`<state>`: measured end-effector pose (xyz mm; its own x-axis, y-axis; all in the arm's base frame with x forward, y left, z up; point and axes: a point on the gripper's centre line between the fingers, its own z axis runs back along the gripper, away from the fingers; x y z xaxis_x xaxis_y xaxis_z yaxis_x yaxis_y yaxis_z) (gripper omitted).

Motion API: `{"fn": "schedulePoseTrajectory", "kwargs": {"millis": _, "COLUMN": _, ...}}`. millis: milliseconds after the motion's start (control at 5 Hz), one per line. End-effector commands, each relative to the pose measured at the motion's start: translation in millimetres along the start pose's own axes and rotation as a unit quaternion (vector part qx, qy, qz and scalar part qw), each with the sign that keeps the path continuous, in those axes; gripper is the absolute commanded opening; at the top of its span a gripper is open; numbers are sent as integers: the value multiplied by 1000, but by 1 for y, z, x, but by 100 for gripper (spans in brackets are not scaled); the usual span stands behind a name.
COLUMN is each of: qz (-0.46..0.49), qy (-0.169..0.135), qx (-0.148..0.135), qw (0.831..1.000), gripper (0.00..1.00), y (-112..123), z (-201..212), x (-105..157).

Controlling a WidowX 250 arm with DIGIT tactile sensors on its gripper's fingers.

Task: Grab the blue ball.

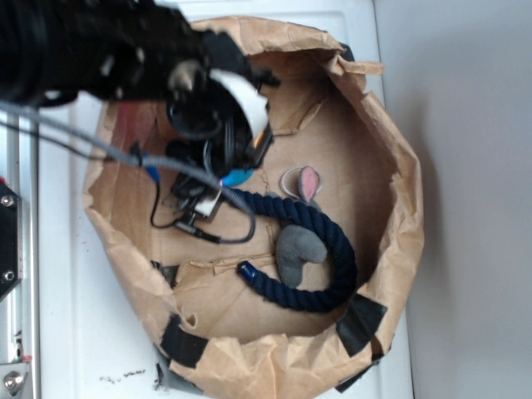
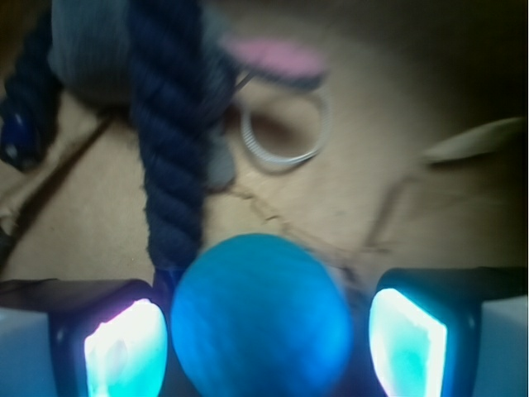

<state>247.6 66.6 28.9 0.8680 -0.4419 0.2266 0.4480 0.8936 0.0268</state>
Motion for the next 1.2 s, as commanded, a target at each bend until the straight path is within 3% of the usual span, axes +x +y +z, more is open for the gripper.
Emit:
{"fn": "schedulePoseTrajectory", "kwargs": {"millis": 0, "qz": -11, "qy": 0, "qx": 25, "qw": 1000, "gripper": 0, "y": -5, "z": -22, "x": 10}}
{"fn": "schedulePoseTrajectory", "kwargs": {"millis": 400, "qz": -10, "qy": 0, "qx": -2, "qw": 1000, "gripper": 0, "y": -1, "z": 2, "x": 19}}
{"fn": "schedulePoseTrajectory", "kwargs": {"millis": 800, "qz": -13, "qy": -1, "qx": -52, "qw": 999, "gripper": 0, "y": 4, "z": 64, "x": 22}}
{"fn": "schedulePoseTrajectory", "kwargs": {"millis": 1000, "qz": -11, "qy": -10, "qx": -56, "qw": 998, "gripper": 0, "y": 3, "z": 83, "x": 23}}
